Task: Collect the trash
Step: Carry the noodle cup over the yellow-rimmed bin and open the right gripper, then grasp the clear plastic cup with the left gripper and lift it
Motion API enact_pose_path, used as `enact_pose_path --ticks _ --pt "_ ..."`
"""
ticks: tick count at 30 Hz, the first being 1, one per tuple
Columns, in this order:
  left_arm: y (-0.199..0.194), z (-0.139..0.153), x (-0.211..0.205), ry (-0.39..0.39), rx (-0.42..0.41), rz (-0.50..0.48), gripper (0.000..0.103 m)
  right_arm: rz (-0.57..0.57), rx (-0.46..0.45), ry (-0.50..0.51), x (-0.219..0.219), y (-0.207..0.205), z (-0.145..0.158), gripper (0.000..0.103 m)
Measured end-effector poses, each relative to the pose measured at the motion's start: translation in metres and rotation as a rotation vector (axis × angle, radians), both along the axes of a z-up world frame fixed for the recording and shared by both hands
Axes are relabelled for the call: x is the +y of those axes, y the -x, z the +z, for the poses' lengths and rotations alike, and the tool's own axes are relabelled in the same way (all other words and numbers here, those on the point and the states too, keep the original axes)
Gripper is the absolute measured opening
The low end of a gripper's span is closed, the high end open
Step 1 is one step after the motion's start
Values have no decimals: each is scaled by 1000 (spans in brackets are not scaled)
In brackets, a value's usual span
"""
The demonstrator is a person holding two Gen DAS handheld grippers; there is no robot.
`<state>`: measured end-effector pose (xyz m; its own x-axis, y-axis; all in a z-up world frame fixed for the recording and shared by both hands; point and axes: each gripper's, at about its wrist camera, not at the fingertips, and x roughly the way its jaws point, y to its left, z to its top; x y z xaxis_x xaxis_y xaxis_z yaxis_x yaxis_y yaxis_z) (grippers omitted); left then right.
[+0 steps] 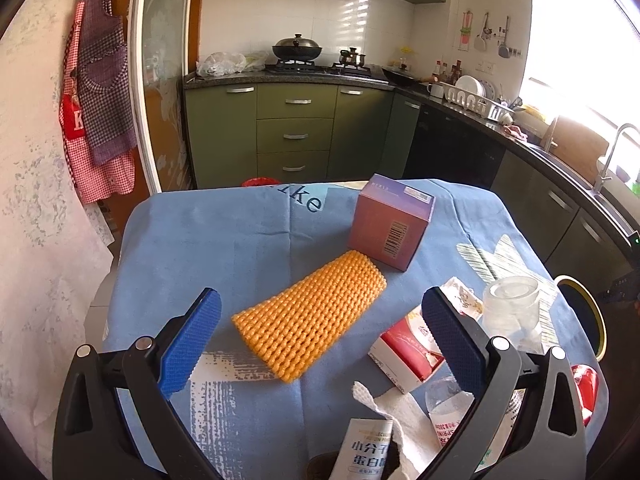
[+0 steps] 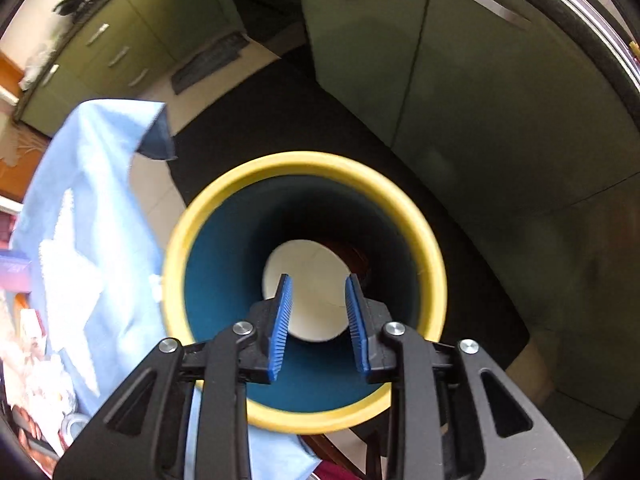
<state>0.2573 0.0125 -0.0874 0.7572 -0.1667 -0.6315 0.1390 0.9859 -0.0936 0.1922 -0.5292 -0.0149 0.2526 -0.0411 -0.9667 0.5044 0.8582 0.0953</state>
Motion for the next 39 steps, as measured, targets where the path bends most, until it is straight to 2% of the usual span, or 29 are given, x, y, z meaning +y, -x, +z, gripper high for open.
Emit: enact_pose_path --ticks 3,8,12,15,18,24,27,33,39 --pt "4 3 -5 -8 -6 -27 99 24 -32 -26 7 0 4 33" --pt "8 6 -17 -3 13 -96 99 72 -34 -53 26 2 4 33" --pt "16 11 -37 23 52 -251 99 103 -38 -44 35 0 5 35" --pt "20 15 -57 55 119 -378 99 121 -47 -49 41 -2 6 36" --pt "17 19 -77 56 179 -431 99 135 -59 -46 47 -2 4 37" --pt "-2 17 -119 51 311 -458 98 164 -97 -70 59 7 4 37" --pt "-14 9 -134 23 361 -438 92 174 -118 -84 61 15 5 37" --pt "-36 -13 -141 39 481 -402 81 183 -153 -111 60 28 4 39" --pt "-45 -21 -148 30 517 -376 62 176 -174 -137 54 38 -4 40"
